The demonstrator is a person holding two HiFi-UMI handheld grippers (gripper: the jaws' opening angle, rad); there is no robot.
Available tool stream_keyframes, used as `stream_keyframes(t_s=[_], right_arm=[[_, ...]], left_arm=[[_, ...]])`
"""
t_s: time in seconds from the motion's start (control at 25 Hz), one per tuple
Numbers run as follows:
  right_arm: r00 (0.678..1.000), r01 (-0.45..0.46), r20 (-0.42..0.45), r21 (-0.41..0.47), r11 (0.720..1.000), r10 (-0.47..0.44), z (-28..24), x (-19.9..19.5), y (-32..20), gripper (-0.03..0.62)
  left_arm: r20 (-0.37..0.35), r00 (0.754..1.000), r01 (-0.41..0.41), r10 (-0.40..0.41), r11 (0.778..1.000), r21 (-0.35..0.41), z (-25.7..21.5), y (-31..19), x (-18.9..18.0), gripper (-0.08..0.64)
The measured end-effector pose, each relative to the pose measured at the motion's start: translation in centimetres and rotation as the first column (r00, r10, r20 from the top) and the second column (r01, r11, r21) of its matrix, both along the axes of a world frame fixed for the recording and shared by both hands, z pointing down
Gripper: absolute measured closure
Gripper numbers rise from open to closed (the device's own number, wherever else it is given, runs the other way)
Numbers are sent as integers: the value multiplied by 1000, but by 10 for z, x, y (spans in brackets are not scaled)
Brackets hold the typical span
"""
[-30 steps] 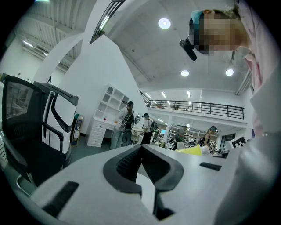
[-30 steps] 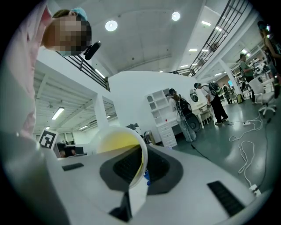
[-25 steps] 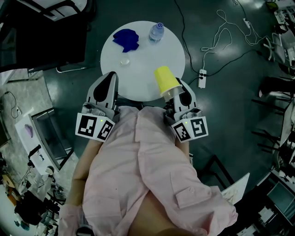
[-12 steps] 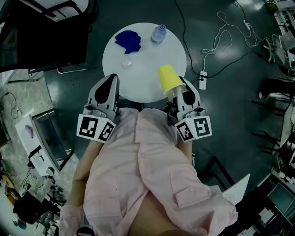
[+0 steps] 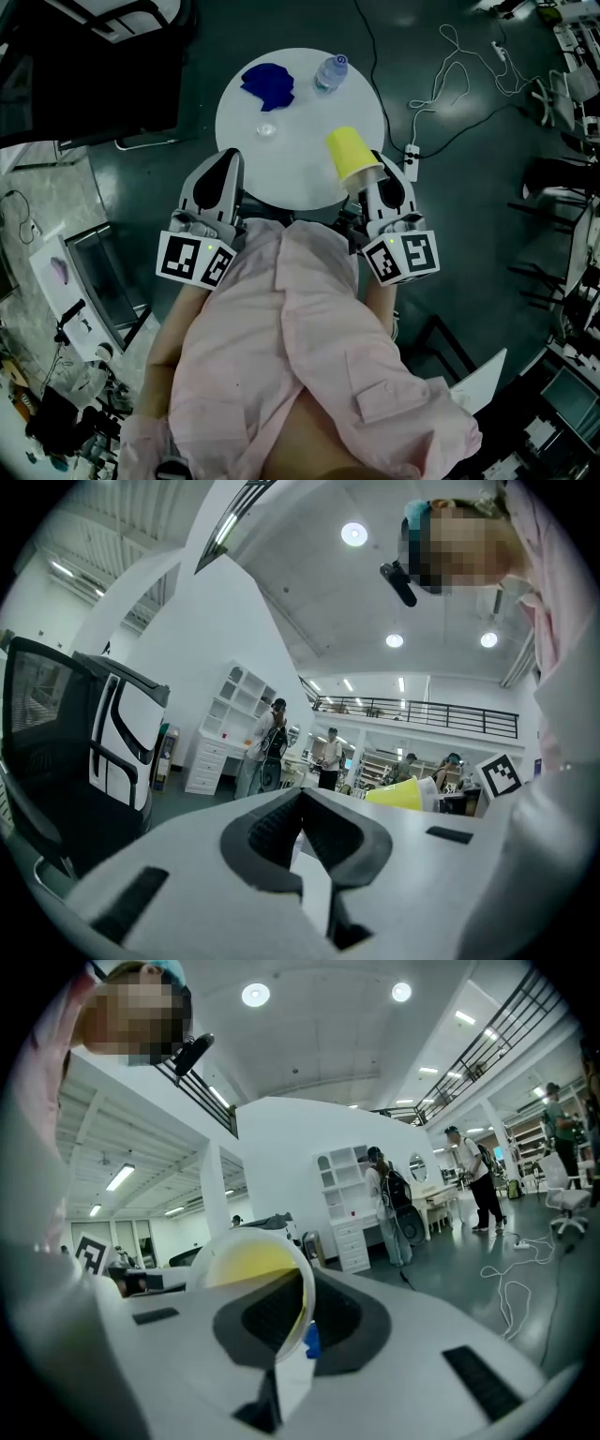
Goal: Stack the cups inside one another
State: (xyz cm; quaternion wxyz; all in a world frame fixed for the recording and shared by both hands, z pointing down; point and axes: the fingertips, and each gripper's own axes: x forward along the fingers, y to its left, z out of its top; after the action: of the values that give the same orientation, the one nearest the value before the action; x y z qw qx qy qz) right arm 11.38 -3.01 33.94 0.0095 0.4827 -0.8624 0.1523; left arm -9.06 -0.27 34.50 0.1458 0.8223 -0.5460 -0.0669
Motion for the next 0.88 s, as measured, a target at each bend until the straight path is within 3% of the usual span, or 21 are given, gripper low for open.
stream_keyframes(t_s=[0.36, 0.56, 0.88], right_arm=[[998, -39, -56, -36, 999, 37, 0, -23, -11, 554], [992, -44, -115, 5, 999, 45, 2, -35, -11, 554], [989, -76, -125, -1, 997, 75, 5, -36, -16, 554]], left_arm=[[-7, 1000, -29, 29, 1000, 5, -10, -11, -24, 551], [9, 999, -50, 50, 999, 12, -11, -16, -33, 551], [47, 995, -86, 86, 996, 7, -9, -21, -43, 551]])
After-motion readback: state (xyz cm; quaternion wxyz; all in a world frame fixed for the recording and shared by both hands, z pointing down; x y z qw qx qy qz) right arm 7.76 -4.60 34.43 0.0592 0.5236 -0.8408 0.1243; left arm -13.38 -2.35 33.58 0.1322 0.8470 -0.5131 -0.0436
